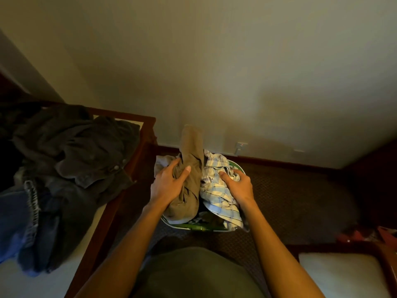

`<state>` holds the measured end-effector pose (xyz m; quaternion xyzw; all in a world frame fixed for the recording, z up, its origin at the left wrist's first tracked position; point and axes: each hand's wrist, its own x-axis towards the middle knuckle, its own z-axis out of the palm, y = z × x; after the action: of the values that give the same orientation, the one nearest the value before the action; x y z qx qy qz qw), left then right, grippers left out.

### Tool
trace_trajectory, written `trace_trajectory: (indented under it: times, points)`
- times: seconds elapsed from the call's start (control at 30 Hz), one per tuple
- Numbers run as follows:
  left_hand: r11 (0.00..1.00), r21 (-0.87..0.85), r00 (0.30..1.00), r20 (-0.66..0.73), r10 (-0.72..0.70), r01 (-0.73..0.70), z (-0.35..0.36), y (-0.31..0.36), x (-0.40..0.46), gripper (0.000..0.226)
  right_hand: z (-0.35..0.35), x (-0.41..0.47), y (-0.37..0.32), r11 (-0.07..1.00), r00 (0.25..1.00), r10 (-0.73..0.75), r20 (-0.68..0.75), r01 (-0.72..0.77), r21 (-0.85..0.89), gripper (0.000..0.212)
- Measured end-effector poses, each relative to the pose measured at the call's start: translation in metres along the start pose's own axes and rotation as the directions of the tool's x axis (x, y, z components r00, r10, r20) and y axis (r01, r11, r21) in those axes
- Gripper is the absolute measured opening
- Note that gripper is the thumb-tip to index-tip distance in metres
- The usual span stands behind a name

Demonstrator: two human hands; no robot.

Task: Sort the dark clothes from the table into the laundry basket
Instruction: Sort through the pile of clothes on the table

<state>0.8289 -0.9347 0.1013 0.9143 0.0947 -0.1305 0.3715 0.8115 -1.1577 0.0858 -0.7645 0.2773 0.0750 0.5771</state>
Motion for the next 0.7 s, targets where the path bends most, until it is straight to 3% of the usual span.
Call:
trace_trajectory:
  times: [0.13, 0.27, 0.47, 0.57, 0.7]
  points:
    - [1.000, 0.022, 0.999, 0.031, -0.018, 0.017, 0.003, -0.005, 0.023, 0.064, 0.009, 0.041, 0.017, 0.998, 0.997, 0.043, 0.056, -0.041, -0.043, 0.069]
    - [0.999, 0.009, 0.998, 0.045, -0.049, 0.049, 0.002, -0.018, 0.038, 0.065, 0.014, 0.086, 0.048, 0.989, 0.996, 0.091, -0.002, -0.091, -0.113, 0.037]
    - [0.998, -0.004, 0.997, 0.037, -0.060, 0.061, 0.001, -0.028, 0.048, 0.067, 0.010, 0.084, 0.040, 0.987, 0.990, 0.143, 0.012, -0.142, -0.079, 0.010]
    - [0.998, -0.024, 0.997, 0.037, -0.064, 0.065, 0.003, -0.026, 0.052, 0.065, 0.012, 0.086, 0.051, 0.980, 0.984, 0.170, 0.045, -0.164, -0.114, 0.019]
    - [0.996, -0.066, 0.998, 0.043, -0.050, 0.053, 0.008, -0.018, 0.054, 0.064, 0.011, 0.077, 0.052, 0.967, 0.958, 0.253, 0.132, -0.252, -0.027, 0.017]
